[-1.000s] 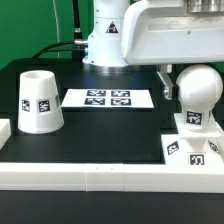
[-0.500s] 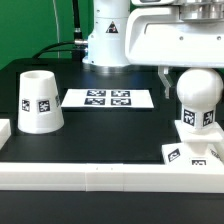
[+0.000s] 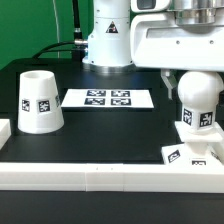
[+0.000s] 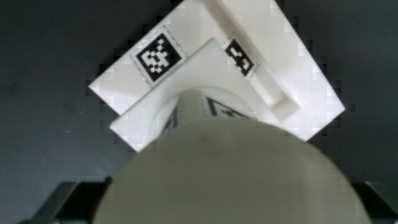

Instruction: Assemble lamp

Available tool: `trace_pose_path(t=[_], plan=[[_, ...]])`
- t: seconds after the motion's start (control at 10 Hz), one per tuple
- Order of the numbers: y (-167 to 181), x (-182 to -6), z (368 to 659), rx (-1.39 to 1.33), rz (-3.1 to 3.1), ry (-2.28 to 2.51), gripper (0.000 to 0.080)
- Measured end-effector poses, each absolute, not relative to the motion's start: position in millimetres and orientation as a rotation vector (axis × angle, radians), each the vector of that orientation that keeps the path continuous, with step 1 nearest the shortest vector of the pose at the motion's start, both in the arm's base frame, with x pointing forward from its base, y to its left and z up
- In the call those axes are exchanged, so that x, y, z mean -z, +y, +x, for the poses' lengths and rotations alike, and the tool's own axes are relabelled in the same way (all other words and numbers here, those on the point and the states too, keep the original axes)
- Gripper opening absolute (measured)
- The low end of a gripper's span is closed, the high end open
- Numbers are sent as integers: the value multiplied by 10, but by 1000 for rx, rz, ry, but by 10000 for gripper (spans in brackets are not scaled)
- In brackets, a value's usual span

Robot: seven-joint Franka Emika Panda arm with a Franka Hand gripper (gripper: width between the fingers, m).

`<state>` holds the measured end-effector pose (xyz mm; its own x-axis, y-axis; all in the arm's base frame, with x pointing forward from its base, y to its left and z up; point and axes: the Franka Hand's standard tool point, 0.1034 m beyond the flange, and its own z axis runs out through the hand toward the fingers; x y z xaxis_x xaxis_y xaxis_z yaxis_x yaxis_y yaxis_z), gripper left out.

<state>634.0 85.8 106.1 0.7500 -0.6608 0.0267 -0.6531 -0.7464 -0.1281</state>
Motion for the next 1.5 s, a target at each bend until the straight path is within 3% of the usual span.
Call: trace_pose_path(t=[0.1,0.3,0.6,1.5], plan=[[859,-1063,6343,110,-2843,1045,650],[859,-1106,6358,132,-2915,830,695],[881,-1188,6380,180,-3027,317,699],[941,-1145,6323,224,-3001,-794,699]])
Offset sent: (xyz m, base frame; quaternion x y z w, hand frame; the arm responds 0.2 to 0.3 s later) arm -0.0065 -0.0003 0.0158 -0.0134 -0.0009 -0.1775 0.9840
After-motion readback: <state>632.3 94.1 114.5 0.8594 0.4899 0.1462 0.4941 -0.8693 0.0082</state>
